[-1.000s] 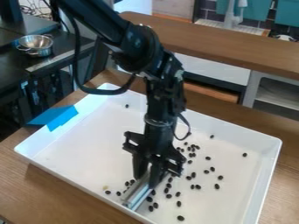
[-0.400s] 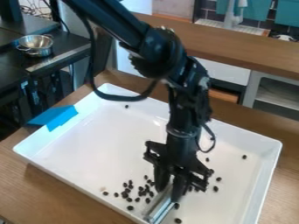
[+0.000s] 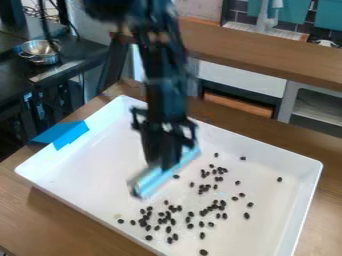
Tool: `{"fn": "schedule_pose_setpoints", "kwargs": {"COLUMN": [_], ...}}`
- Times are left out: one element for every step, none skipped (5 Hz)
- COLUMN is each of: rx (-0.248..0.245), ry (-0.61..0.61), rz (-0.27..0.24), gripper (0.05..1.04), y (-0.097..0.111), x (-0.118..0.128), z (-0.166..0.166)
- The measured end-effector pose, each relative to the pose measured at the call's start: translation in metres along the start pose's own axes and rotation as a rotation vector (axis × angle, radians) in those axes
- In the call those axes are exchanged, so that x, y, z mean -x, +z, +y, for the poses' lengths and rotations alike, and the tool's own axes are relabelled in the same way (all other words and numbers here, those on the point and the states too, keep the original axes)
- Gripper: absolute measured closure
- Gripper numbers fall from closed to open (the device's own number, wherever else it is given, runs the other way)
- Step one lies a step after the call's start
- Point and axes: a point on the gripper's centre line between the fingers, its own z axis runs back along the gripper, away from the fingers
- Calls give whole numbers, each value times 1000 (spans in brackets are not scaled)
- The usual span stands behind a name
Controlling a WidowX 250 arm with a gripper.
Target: Sweep into pile
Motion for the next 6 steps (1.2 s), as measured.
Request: {"fn": "schedule_pose_setpoints", "kwargs": {"rx": [2, -71, -137, -187, -213, -233], "ry": [-16, 9, -21, -38, -40, -48], "rz": [-25, -69, -74, -85, -86, -71], "gripper": [745, 745, 745, 745, 745, 745], "y": [14, -1, -21, -34, -40, -57], "x": [-1, -4, -1, 0, 4, 2], "z": [22, 55, 69, 77, 81, 77]}}
